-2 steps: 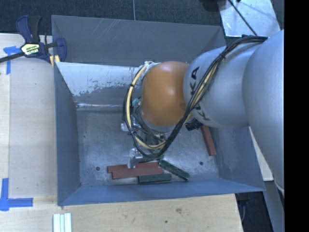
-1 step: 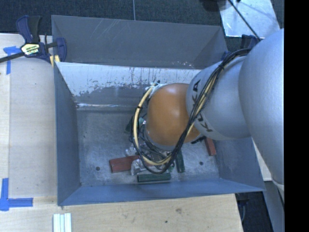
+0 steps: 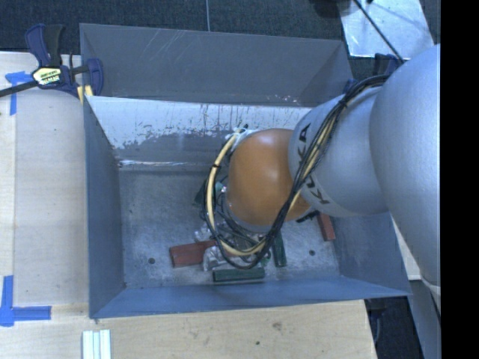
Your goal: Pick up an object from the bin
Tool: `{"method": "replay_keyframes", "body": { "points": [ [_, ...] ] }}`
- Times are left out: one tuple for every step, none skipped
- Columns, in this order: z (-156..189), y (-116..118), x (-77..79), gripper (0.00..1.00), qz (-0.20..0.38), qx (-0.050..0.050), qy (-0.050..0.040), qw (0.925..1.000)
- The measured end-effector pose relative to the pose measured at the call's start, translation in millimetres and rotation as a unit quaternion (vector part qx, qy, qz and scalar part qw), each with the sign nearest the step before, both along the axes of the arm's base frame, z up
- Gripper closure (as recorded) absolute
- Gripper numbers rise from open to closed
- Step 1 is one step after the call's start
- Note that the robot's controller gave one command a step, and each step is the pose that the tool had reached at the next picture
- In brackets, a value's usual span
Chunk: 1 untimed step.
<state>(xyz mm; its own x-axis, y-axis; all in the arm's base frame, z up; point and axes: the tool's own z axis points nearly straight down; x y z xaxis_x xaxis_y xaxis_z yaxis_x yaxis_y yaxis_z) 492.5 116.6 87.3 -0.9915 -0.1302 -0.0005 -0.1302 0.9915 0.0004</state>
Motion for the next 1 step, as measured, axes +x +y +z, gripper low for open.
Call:
{"method": "replay_keyframes", "body": {
  "points": [
    [144.1,-3.2,11.5,1.0,0.011,0.0,-0.0009,0.9999]
  ]
}}
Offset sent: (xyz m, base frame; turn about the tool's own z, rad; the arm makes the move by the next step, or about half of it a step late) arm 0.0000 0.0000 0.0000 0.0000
